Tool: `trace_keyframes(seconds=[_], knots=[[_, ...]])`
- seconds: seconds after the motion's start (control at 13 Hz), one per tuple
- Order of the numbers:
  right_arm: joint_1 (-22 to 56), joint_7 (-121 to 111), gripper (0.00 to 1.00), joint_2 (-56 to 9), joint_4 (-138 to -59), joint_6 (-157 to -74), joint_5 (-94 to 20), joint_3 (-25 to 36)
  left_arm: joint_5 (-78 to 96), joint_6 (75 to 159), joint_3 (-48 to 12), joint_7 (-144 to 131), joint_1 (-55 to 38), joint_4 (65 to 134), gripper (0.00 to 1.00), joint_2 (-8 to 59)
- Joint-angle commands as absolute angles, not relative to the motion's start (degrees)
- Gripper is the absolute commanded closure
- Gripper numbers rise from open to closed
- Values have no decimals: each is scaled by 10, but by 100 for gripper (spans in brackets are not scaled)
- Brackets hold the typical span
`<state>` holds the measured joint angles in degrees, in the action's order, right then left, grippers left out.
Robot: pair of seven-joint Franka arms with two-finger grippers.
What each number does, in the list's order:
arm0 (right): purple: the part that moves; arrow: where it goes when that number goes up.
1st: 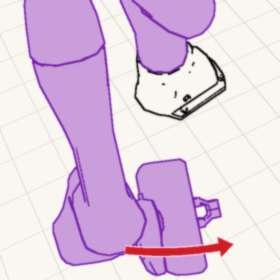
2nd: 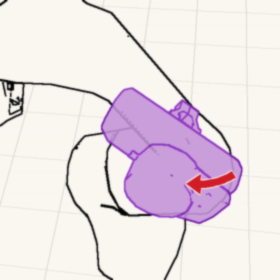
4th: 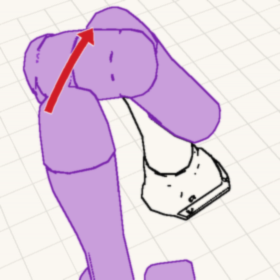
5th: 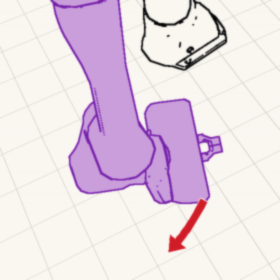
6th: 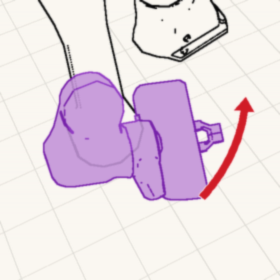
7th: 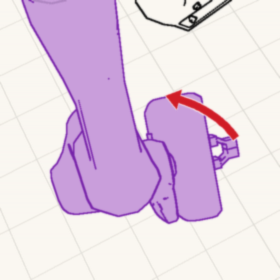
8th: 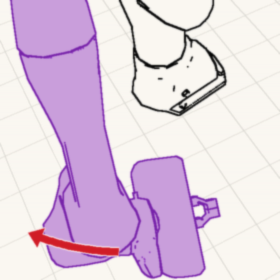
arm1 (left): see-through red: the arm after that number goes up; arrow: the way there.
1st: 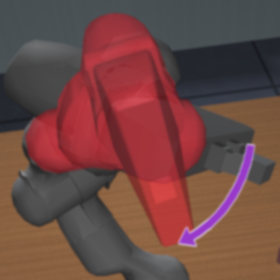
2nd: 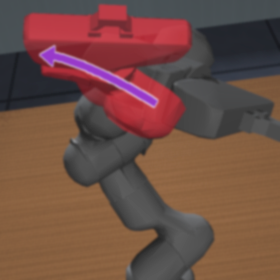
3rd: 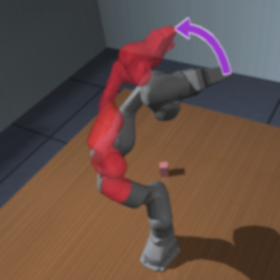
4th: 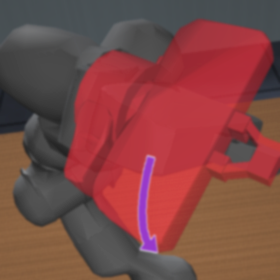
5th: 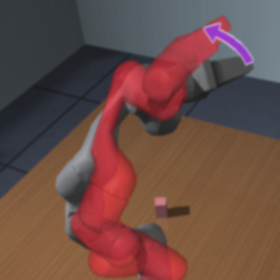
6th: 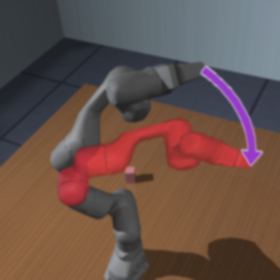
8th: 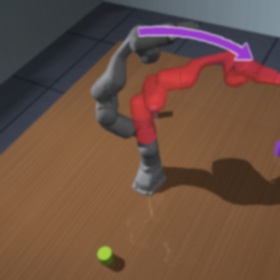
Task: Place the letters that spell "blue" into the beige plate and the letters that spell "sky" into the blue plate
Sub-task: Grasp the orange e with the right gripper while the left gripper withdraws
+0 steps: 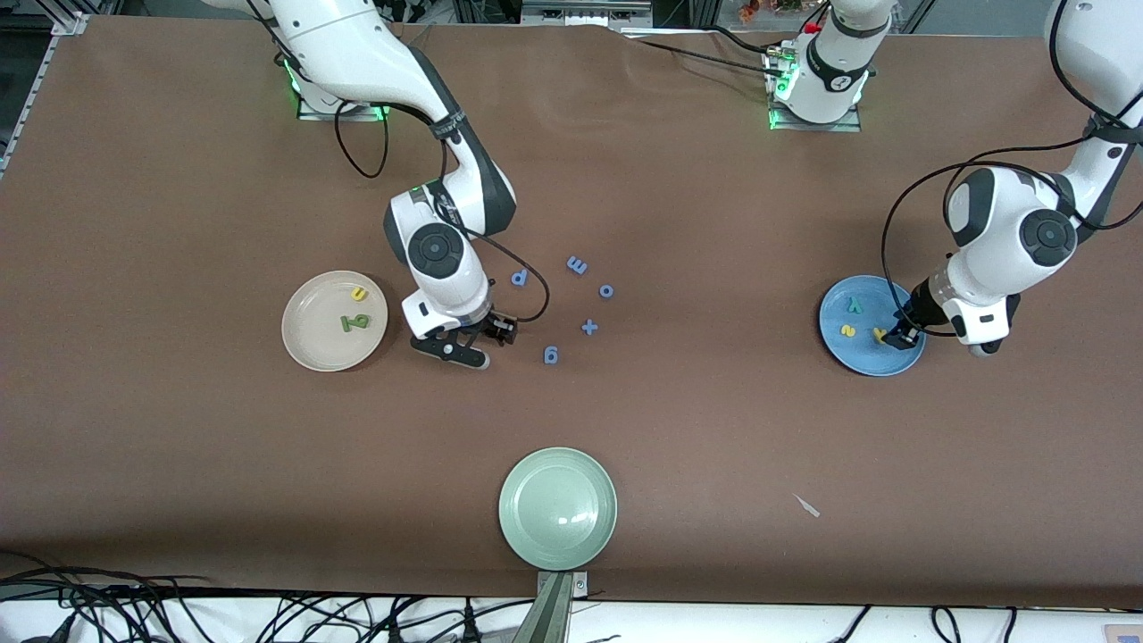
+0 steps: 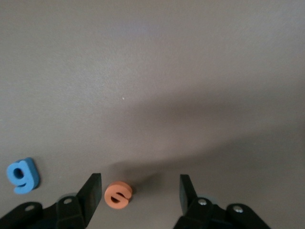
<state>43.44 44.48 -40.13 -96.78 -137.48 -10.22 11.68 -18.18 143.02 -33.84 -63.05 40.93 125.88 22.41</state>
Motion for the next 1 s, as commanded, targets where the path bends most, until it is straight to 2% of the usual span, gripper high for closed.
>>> trace_keyframes(seconds=[0.0, 0.15, 0.31, 0.38, 0.54, 0.69, 0.77, 0.85, 0.92], knots=[[432, 482, 26, -426, -948, -1403, -110, 98, -208, 1382, -347, -628, 407, 1232, 38, 215], [441, 490, 26, -433, -948, -1412, -111, 98, -209, 1374, -365, -629, 408, 1232, 36, 199], [446, 490, 26, -434, -953, -1411, -110, 98, -208, 1364, -394, -629, 410, 1226, 29, 182], [449, 490, 27, -434, -954, -1410, -110, 98, -209, 1332, -395, -628, 408, 1204, 26, 178], [449, 484, 43, -434, -955, -1408, -109, 98, -209, 1257, -396, -613, 401, 1142, 18, 180], [449, 480, 54, -435, -961, -1408, -104, 98, -204, 1182, -396, -565, 402, 1090, 11, 178], [449, 476, 59, -435, -963, -1408, -99, 99, -202, 1162, -396, -550, 402, 1081, 9, 171], [449, 461, 67, -434, -969, -1408, -98, 100, -199, 1156, -396, -543, 403, 1078, 2, 158], [447, 441, 75, -432, -973, -1407, -98, 101, -197, 1153, -396, -543, 405, 1076, 0, 150]])
